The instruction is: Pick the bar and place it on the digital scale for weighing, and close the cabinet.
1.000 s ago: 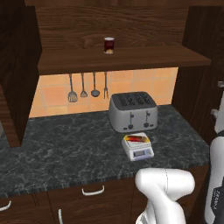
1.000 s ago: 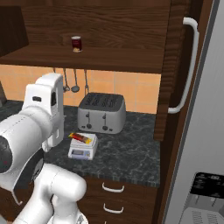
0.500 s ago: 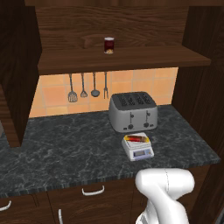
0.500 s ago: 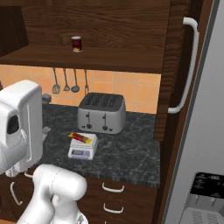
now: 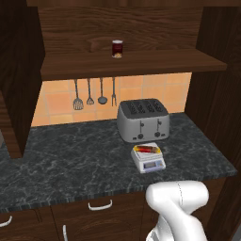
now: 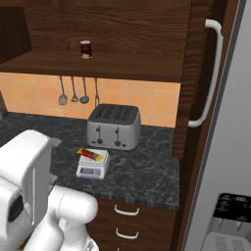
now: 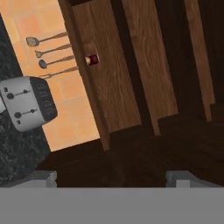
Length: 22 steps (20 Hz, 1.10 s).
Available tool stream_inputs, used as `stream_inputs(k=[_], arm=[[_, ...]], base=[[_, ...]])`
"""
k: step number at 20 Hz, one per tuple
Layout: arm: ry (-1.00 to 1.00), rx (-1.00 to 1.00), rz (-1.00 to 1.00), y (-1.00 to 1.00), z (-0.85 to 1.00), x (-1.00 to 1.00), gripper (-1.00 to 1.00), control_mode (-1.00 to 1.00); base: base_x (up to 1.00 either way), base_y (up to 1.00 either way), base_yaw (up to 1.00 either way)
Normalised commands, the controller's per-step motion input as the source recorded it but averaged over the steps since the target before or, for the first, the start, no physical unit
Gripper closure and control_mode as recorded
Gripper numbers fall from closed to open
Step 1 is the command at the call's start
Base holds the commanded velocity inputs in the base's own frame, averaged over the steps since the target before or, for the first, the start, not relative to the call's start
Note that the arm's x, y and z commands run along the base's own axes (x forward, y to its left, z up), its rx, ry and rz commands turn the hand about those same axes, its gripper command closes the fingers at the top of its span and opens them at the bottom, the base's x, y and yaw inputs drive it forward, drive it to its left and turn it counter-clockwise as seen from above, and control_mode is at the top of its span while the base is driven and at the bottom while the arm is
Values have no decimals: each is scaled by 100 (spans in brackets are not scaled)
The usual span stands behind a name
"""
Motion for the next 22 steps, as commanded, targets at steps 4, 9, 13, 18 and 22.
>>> stream_inputs(k=[4,9,13,18,22], arm=[[-19,6,1,-38,-77,33,-100,-100],[-22,4,9,-48,-64,45,-100,-100],[-20,0,11,-37,-51,52,-100,-100],[-16,0,8,-36,-55,58,-100,-100],[-12,0,5,-57,-52,24,-100,-100]], base=[[0,0,0],[0,0,0],[0,0,0],[0,0,0],[0,0,0]])
